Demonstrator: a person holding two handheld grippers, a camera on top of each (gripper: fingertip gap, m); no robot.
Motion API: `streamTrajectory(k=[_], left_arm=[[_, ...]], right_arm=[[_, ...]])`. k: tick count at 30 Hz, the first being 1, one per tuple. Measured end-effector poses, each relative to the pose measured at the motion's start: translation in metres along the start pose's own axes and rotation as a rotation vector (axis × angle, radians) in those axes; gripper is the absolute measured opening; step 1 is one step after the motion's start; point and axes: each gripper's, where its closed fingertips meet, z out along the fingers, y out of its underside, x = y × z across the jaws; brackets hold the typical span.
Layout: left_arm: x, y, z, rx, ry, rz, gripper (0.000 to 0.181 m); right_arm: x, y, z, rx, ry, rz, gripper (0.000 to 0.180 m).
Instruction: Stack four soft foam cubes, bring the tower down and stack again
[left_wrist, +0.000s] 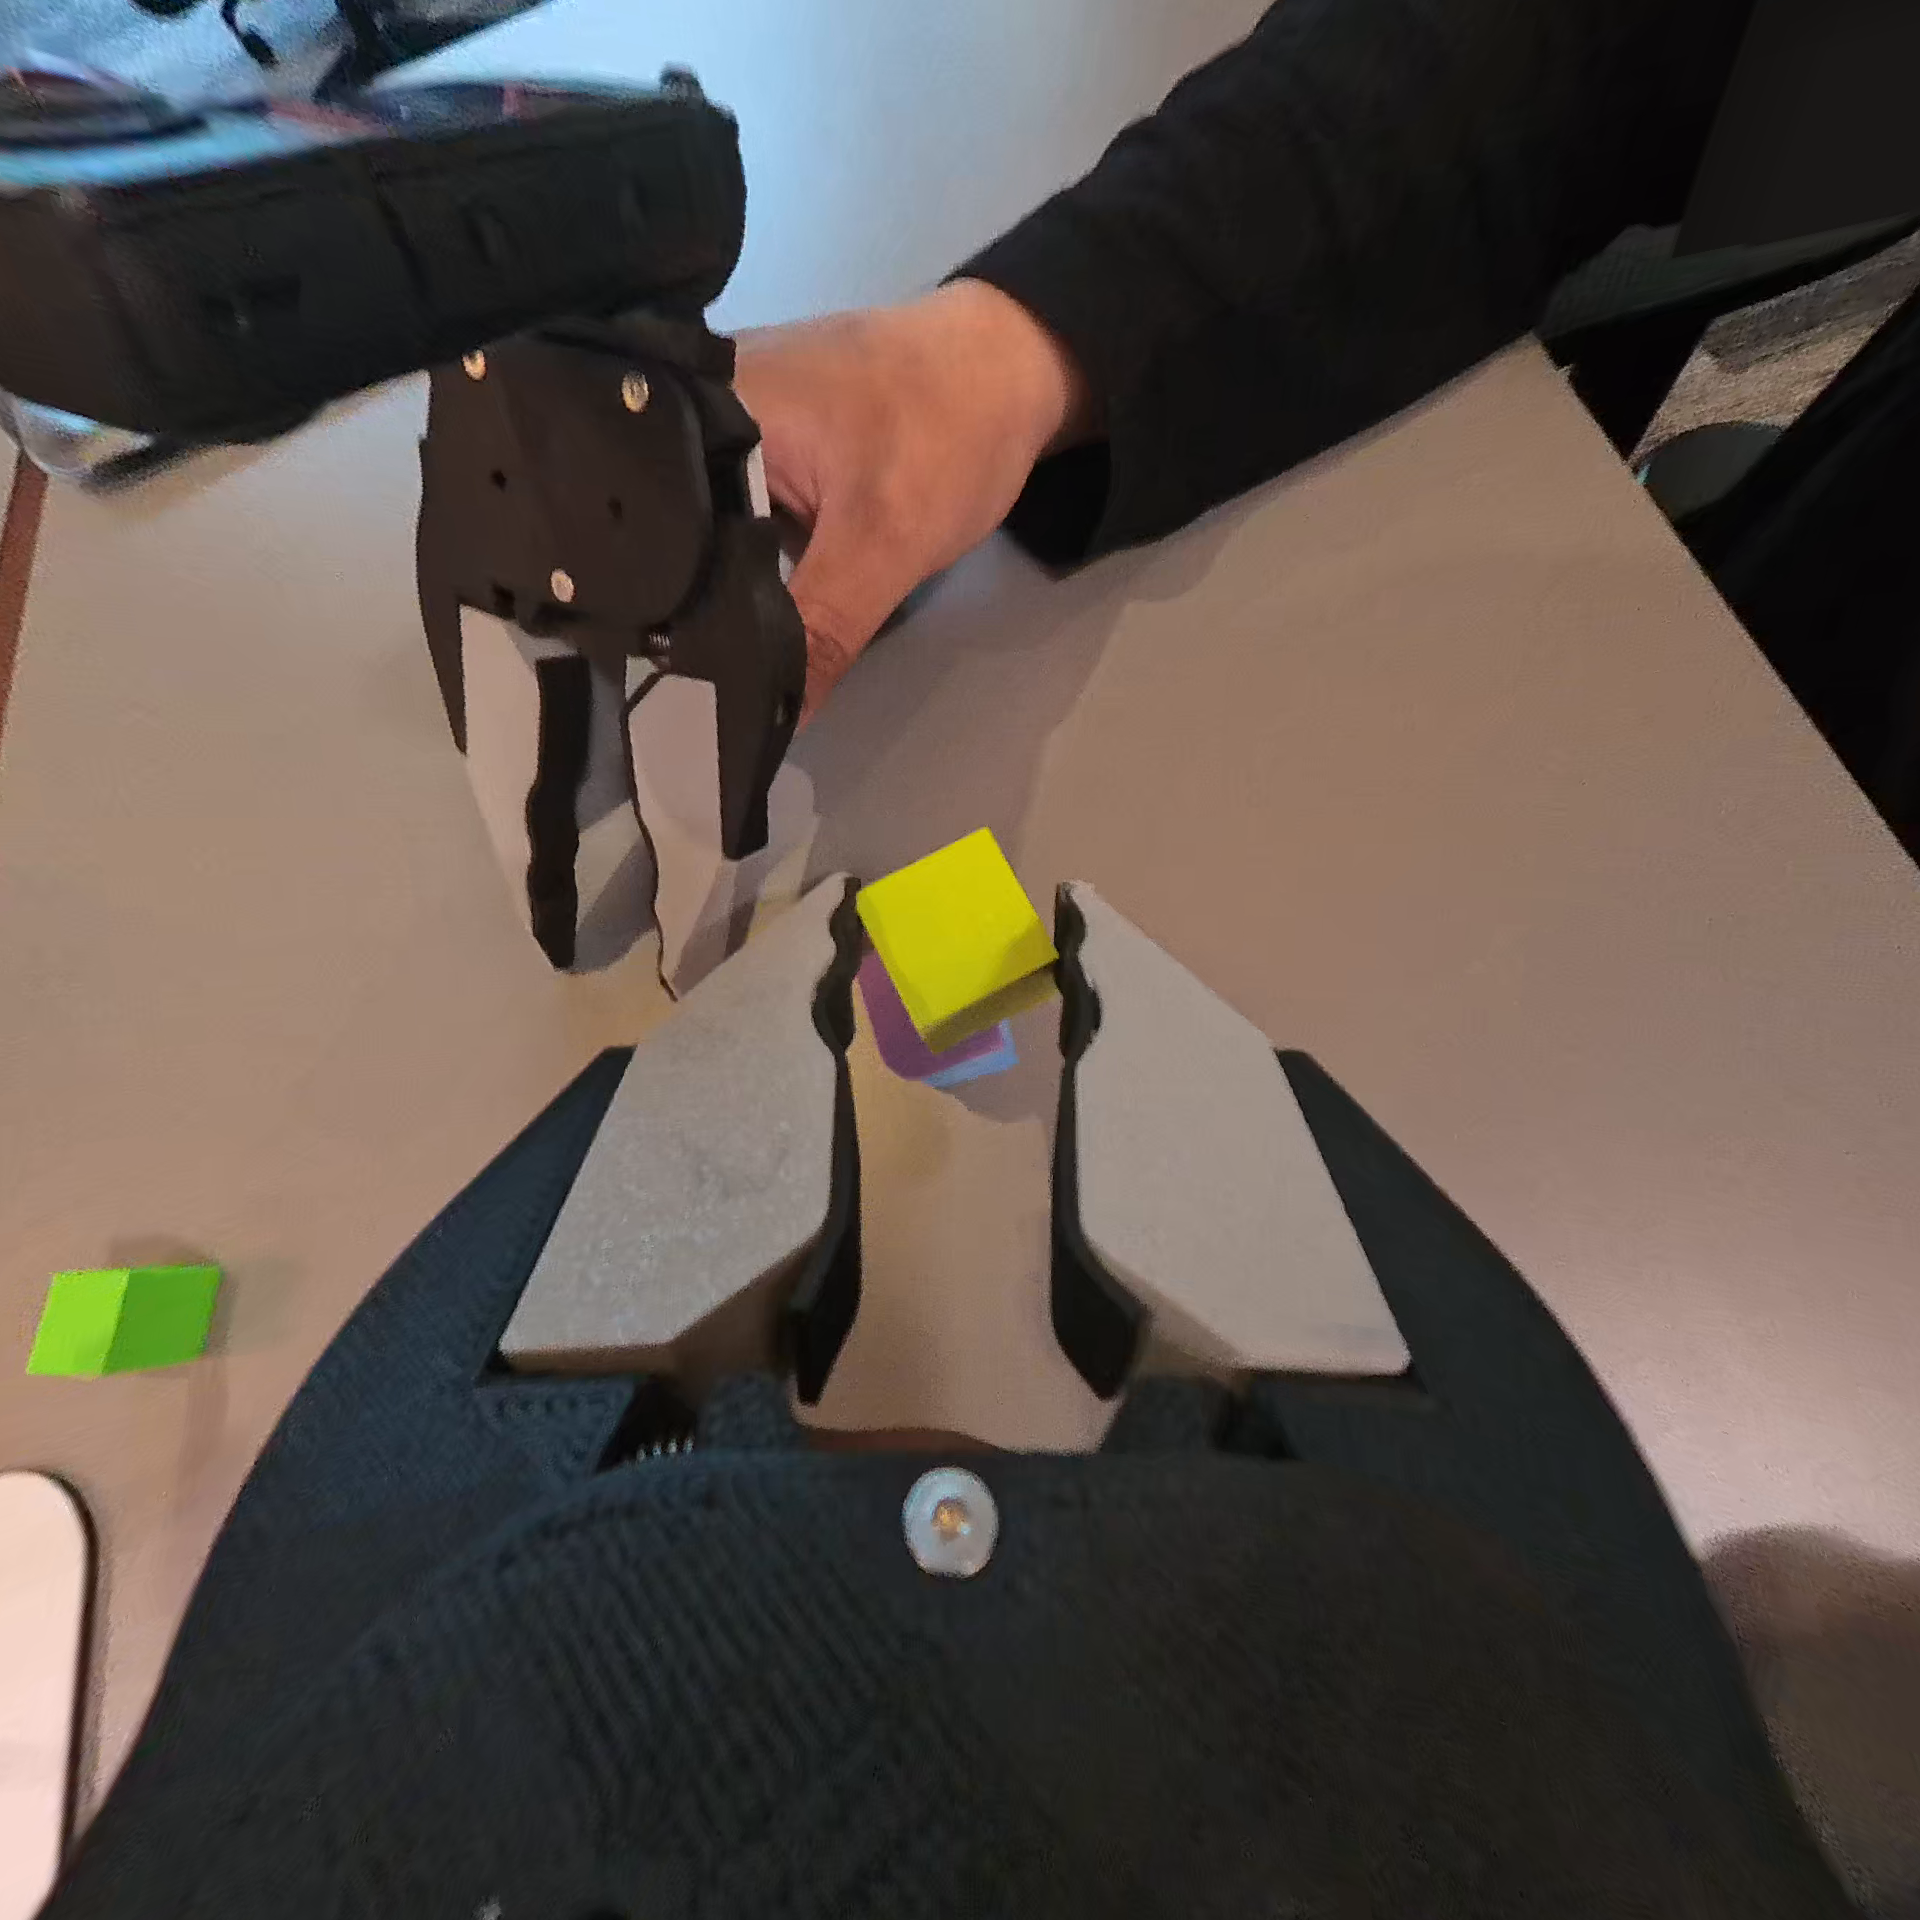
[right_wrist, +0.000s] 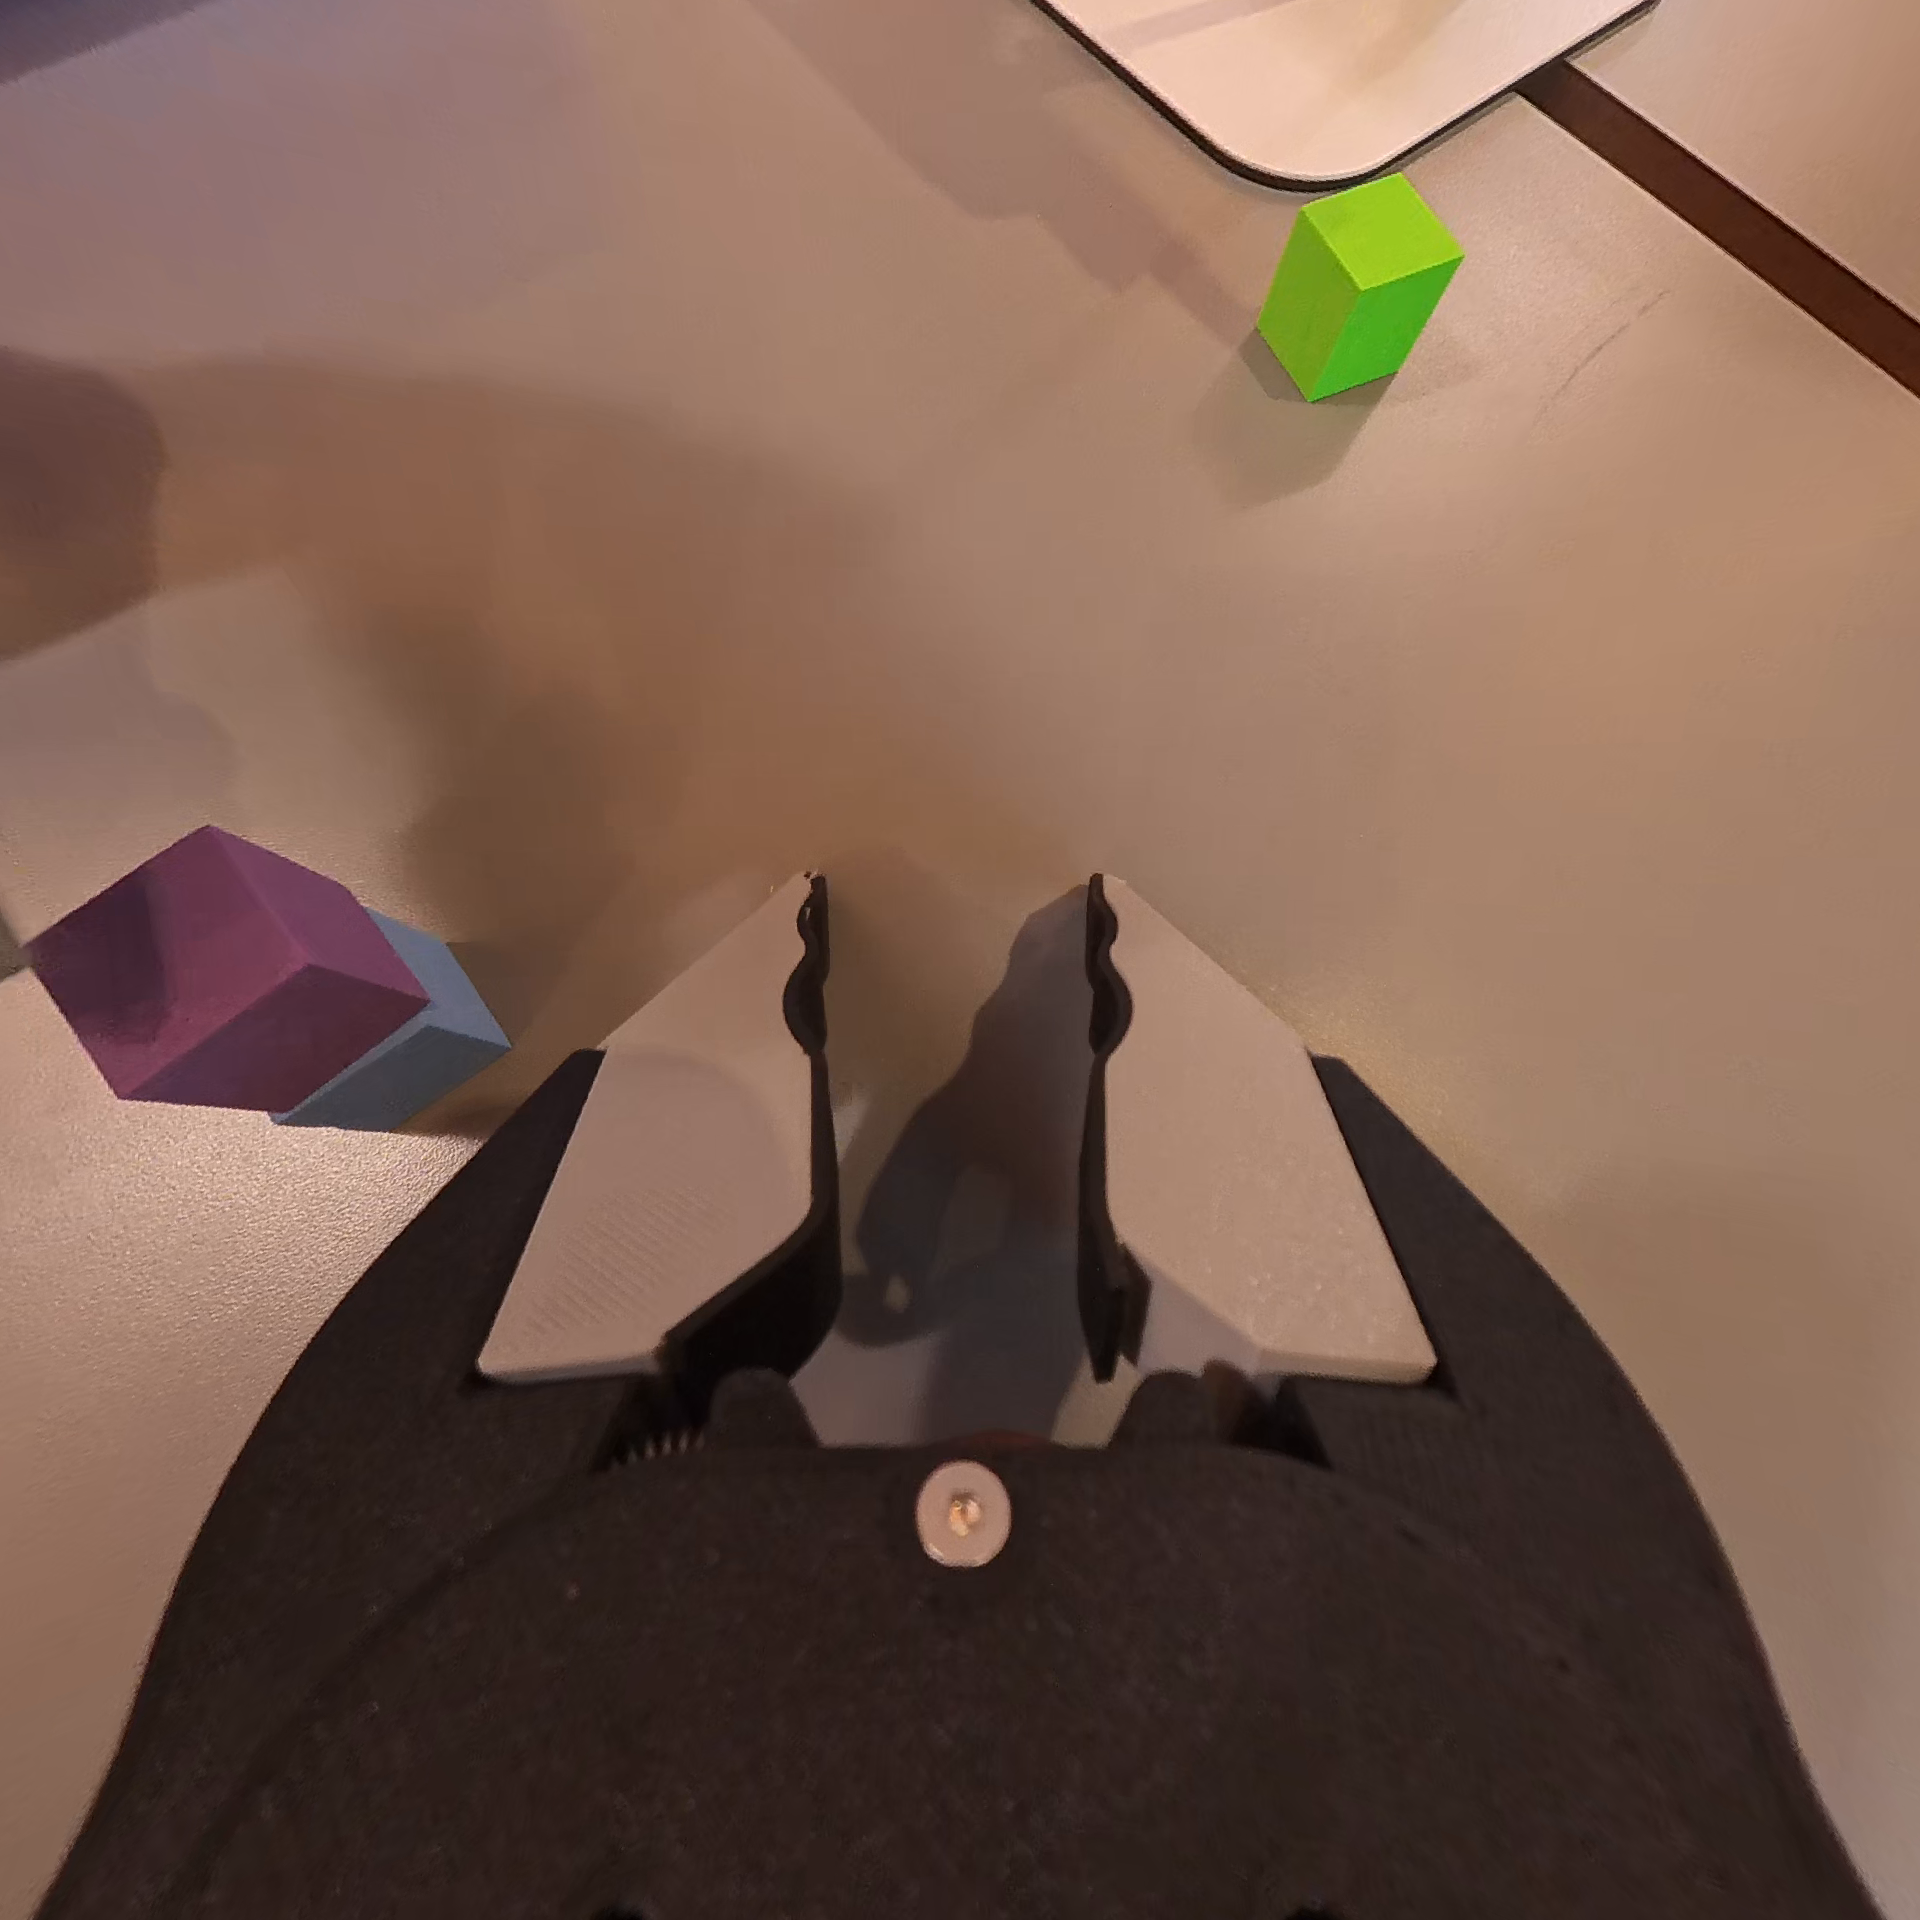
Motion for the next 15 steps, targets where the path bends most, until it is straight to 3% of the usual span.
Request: streamTrajectory(k=[15], left_arm=[[-0.006,0.014,0.01,-0.043,0.037,0.02,0.035]], right_arm=[[0.0,0.0,0.0,0.0,0.001,-0.001,0.048]])
